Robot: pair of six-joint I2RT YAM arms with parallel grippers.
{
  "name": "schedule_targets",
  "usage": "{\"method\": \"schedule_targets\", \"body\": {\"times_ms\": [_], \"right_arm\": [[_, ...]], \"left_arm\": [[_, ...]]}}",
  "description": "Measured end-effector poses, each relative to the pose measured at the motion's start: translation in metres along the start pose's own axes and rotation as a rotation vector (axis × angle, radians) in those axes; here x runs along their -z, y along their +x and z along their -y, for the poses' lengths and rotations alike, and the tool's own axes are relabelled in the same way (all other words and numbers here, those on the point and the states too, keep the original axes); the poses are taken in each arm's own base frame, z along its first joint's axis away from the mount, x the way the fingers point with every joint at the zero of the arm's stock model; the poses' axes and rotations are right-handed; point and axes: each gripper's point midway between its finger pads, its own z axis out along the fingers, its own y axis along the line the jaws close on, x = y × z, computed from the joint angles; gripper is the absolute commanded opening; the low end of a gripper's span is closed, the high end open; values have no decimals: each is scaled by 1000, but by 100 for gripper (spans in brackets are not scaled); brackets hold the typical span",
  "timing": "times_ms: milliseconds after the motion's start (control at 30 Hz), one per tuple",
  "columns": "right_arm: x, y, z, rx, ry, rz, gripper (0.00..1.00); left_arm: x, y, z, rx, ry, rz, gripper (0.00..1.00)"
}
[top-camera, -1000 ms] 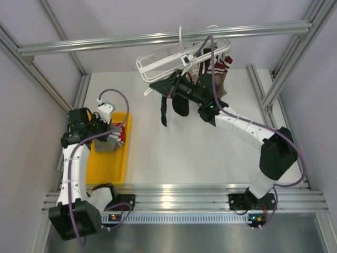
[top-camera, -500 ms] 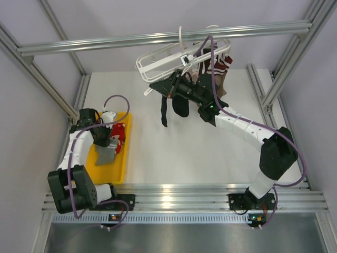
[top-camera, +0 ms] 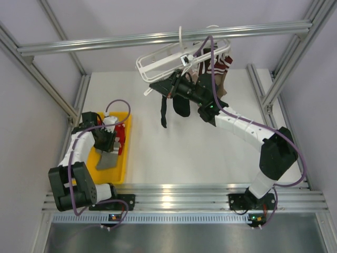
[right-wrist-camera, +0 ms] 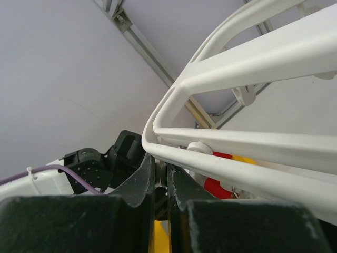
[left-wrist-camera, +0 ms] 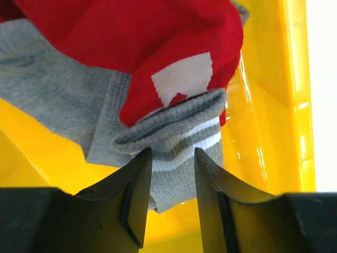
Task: Clip the socks to the hanger
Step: Pick up the sock from the bin.
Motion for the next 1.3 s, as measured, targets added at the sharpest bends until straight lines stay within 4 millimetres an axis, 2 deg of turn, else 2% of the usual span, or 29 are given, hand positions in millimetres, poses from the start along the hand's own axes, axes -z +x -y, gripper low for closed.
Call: {"method": "schedule_targets", "body": {"times_ms": [133, 233, 367, 500, 567, 667, 833, 933, 1033, 1167, 1300], "right_arm": [[0, 0, 0, 1, 0, 0, 0], [0, 0, 0, 0, 0, 0, 0], [0, 0, 0, 1, 0, 0, 0], [0, 0, 0, 4, 1, 0, 0], [0, 0, 1, 6, 1, -1, 0], [0, 1, 1, 6, 3, -2, 0], [0, 1, 1, 7, 4, -3, 0], [0, 1, 1, 7, 4, -3, 0], [0, 1, 1, 7, 4, -3, 0], [0, 0, 1, 13, 6, -5, 0], [0, 1, 3, 30, 9, -10, 0]], "left_arm": [[-6, 13, 5, 7, 13, -32, 43], [-10, 21, 8, 13, 20, -50, 37], [-15, 27, 7, 31, 9, -71, 8], [-17, 28, 6, 37, 7, -75, 0], [-12, 26, 7, 36, 6, -72, 0], [8, 15, 6, 17, -10, -28, 0], [63, -17, 7, -65, -71, 138, 0], [94, -29, 12, -106, -92, 217, 0], [116, -43, 22, -136, -77, 298, 0], [149, -74, 39, -175, -26, 468, 0], [192, -118, 55, -234, 43, 640, 0]]}}
